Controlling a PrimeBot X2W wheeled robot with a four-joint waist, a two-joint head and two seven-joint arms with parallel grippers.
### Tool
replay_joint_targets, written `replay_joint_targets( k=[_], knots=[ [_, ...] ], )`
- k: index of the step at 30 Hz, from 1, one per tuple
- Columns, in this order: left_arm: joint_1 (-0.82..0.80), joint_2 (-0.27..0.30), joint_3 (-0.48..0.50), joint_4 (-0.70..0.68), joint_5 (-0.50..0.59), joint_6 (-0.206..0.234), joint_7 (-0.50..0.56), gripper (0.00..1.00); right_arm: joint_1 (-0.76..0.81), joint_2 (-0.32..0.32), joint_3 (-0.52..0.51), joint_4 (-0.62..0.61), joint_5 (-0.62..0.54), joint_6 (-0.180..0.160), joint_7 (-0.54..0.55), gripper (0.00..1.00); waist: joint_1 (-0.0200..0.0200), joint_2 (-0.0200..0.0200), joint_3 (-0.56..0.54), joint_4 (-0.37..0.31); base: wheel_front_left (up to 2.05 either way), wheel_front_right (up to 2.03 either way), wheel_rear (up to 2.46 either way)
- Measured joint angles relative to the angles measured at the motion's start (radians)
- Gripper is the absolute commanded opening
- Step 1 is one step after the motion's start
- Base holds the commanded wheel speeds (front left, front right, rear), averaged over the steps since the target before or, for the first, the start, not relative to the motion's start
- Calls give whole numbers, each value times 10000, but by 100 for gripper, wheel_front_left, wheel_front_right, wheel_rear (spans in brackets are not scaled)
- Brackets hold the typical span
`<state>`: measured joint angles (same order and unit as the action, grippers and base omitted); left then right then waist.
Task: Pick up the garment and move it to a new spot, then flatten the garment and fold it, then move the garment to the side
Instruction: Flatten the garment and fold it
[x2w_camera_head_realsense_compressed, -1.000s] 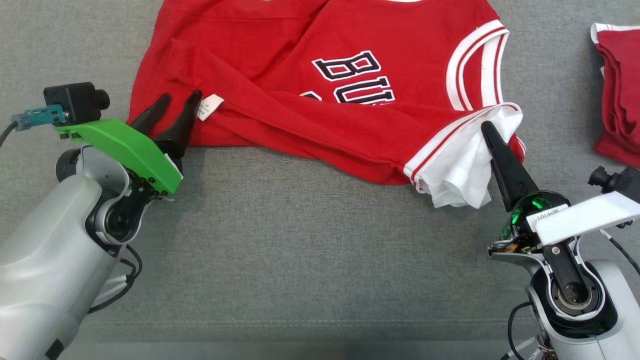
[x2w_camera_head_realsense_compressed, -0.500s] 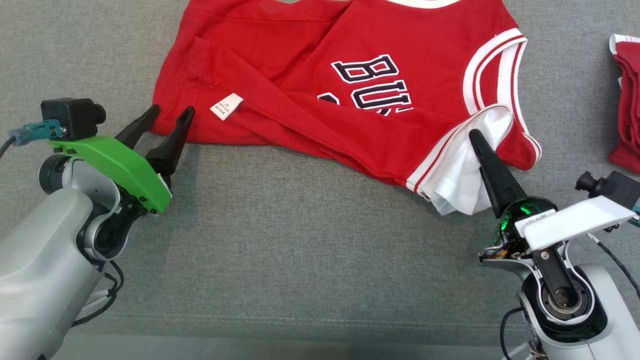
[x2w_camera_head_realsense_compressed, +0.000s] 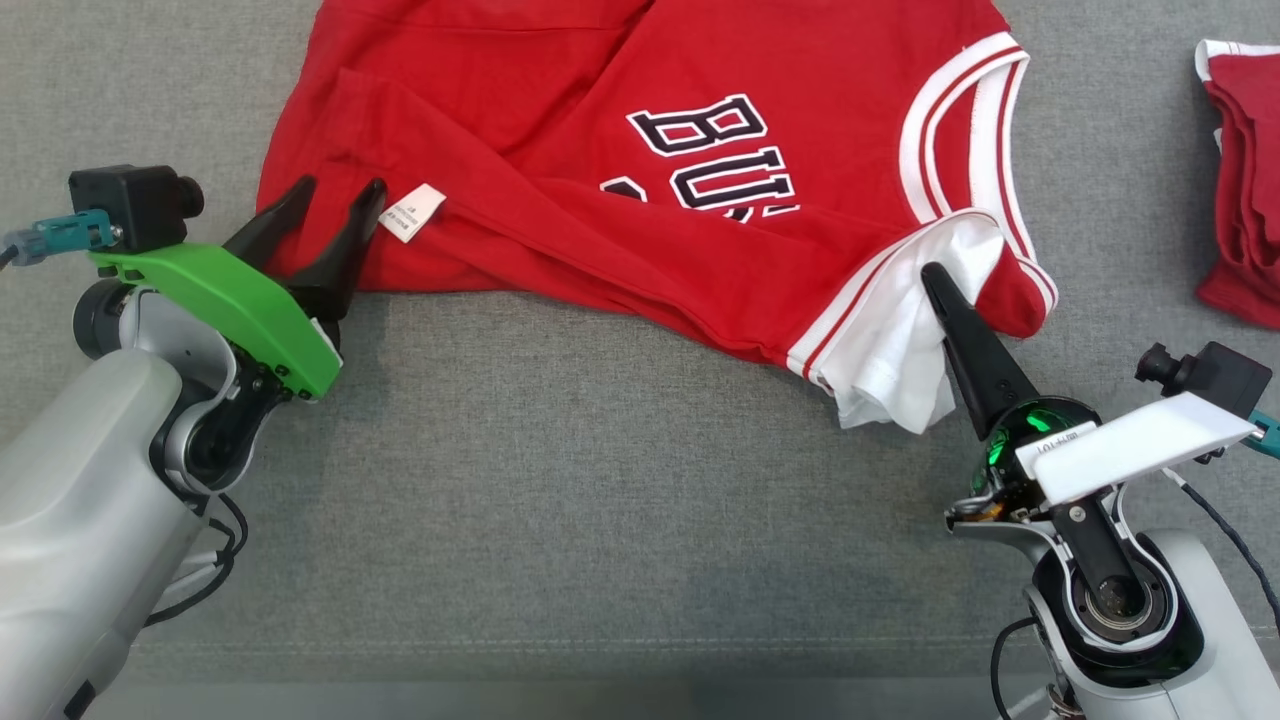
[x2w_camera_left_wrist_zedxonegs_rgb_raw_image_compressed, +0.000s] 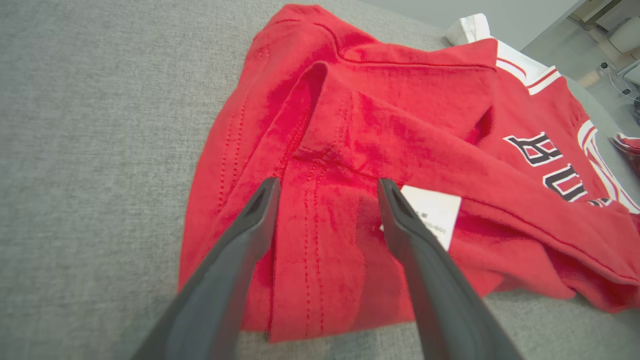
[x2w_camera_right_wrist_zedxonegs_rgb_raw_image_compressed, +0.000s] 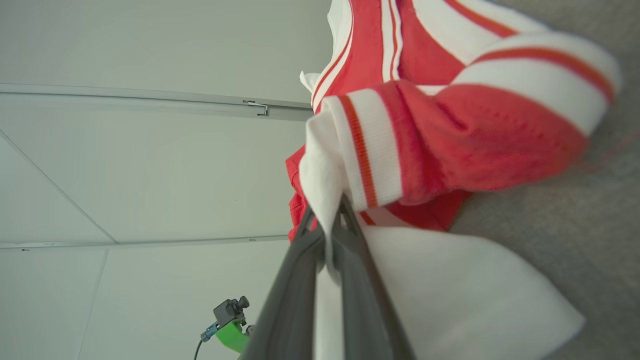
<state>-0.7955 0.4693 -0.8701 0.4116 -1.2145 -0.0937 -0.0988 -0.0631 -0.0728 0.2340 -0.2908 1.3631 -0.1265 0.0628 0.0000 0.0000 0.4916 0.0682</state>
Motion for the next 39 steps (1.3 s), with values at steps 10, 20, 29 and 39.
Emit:
replay_joint_targets(
  k=[10, 20, 29, 39],
  knots=[
    [-238, -54, -52, 387, 50, -44, 12, 40, -28, 46, -15, 10, 2, 0, 8, 0, 0, 0, 121, -262, 0, 0, 0],
    [-250, -180, -113, 667, 198, -115, -178, 51, -28, 75, -19, 56, 4, 0, -6, 0, 0, 0, 62, -257, 0, 0, 0],
    [-273, -351, -217, 817, 422, -130, -257, 49, -28, 84, 19, 98, 4, 0, -4, 0, 0, 0, -27, -175, 0, 0, 0],
    [-573, -376, -226, 934, 474, -207, -284, 11, -27, 102, 44, 155, 8, 0, -4, 0, 0, 0, -39, -230, 0, 0, 0]
  ],
)
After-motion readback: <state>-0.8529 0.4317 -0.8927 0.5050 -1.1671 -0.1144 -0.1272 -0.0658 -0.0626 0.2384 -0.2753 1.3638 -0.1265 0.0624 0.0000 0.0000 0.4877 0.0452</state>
